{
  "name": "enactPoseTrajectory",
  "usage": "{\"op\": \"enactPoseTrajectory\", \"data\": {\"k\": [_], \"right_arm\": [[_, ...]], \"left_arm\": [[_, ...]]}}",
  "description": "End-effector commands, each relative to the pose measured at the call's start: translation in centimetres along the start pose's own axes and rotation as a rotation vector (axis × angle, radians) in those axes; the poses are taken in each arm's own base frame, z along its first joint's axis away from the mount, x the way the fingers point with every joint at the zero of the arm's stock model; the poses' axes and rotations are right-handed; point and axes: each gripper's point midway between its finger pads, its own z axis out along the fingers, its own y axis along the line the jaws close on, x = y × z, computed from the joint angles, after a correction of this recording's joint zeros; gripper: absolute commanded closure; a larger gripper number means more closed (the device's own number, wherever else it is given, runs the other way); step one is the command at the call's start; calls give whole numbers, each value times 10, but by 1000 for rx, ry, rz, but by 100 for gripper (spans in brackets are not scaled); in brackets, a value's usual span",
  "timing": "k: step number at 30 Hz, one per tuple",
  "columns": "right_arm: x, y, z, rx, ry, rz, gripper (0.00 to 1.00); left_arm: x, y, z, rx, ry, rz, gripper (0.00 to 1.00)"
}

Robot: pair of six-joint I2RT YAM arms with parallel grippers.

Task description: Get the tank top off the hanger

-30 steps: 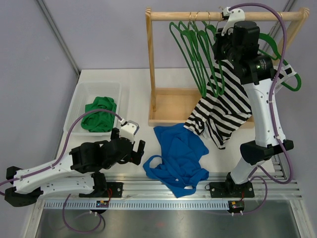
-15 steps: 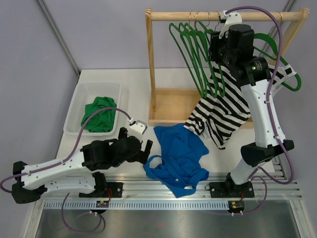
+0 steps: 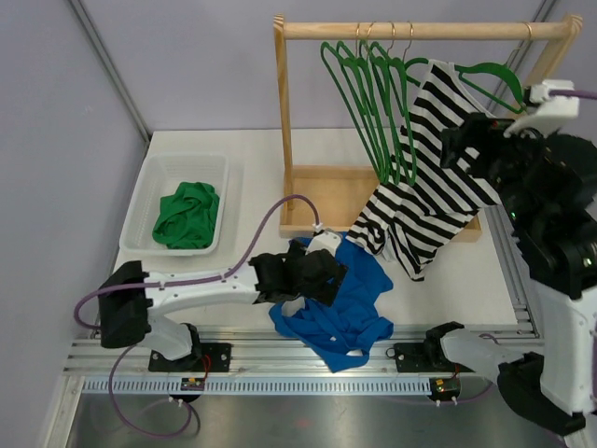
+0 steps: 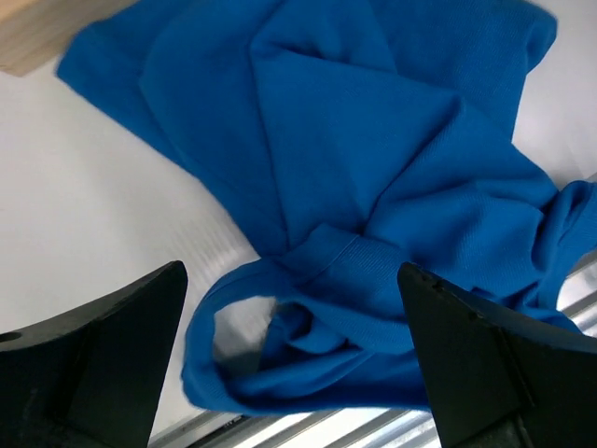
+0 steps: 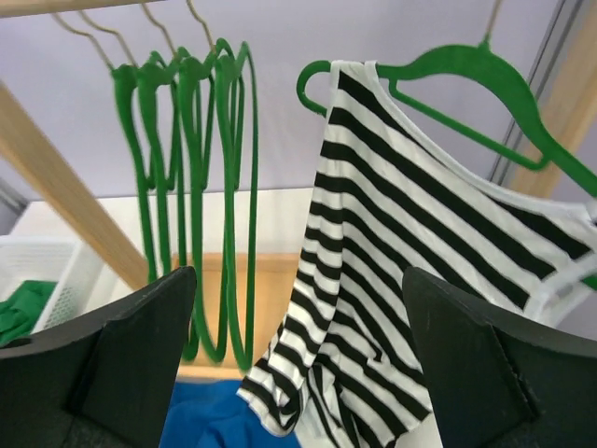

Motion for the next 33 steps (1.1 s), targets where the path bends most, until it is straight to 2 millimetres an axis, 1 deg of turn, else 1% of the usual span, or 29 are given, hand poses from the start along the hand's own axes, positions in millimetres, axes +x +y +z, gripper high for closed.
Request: {"op": "enactPoseTrajectory", "data": {"k": [1, 2, 3, 4, 5, 6, 7, 9, 10, 11, 13, 14, 15, 16, 17, 18, 19, 20, 21, 22, 23, 24, 26, 27, 29, 30, 31, 32, 33], "right_arm": [[1, 1, -35, -56, -51, 71, 1], [4, 3, -42, -78, -52, 76, 1], [16, 9, -44, -119, -22, 75, 0], [16, 9, -58, -144, -38, 89, 1], [28, 12, -59, -161, -13, 88, 1], [31, 16, -64, -195, -7, 93, 0], [32, 17, -73, -216, -19, 107, 0], [39, 25, -81, -275, -13, 110, 0], [42, 27, -82, -288, -9, 111, 0], [46, 28, -82, -294, -1, 110, 1], [47, 33, -87, -333, -3, 108, 1], [48, 34, -87, -340, 1, 106, 1], [49, 35, -89, -350, 1, 106, 0], [49, 35, -91, -353, -2, 106, 1], [49, 36, -91, -359, -2, 106, 1], [48, 36, -93, -364, -11, 105, 1], [48, 37, -94, -368, -16, 107, 0], [48, 36, -95, -366, -20, 109, 0], [47, 36, -95, -366, -24, 110, 0], [47, 35, -96, -364, -27, 112, 1], [48, 35, -95, -362, -26, 113, 0], [48, 36, -96, -366, -28, 114, 0], [47, 37, -96, -371, -33, 117, 1], [46, 37, -96, -373, -34, 119, 1], [46, 37, -96, -373, -34, 119, 1], [46, 37, -96, -375, -35, 119, 0], [45, 37, -95, -374, -39, 119, 0], [45, 37, -96, -371, -42, 120, 1], [44, 37, -94, -370, -41, 120, 0]], "left_arm": [[-14, -31, 19, 66, -17, -28, 1], [-11, -33, 24, 63, -5, -25, 1], [0, -34, 38, 48, 31, -9, 1], [6, -38, 44, 59, 50, -7, 1], [8, -43, 50, 74, 53, -10, 1], [13, -47, 56, 83, 72, -7, 1], [24, -52, 65, 95, 109, 1, 1], [33, -59, 75, 111, 130, 2, 1], [43, -60, 84, 107, 160, 8, 1], [47, -62, 88, 110, 167, 10, 3], [59, -61, 97, 99, 199, 19, 13], [63, -60, 98, 96, 208, 21, 21], [68, -57, 99, 86, 218, 18, 54], [69, -52, 100, 63, 215, 15, 71], [68, -49, 96, 54, 209, 10, 85], [66, -41, 94, 20, 193, 5, 100], [64, -36, 90, -1, 185, 4, 100], [54, -30, 78, -13, 158, -3, 100], [48, -20, 73, -57, 128, -5, 100], [45, -9, 63, -97, 124, 4, 100], [30, -3, 48, -109, 80, -17, 100], [16, 9, 37, -161, 27, -24, 100], [6, 31, 14, -238, 2, -22, 100], [-12, 42, -5, -269, -67, -52, 100], [-24, 62, -29, -319, -93, -68, 100], [-36, 71, -46, -326, -144, -92, 100], [-39, 80, -57, -344, -150, -92, 100], [-50, 88, -68, -354, -176, -111, 100], [-57, 97, -77, -376, -200, -121, 100]]}}
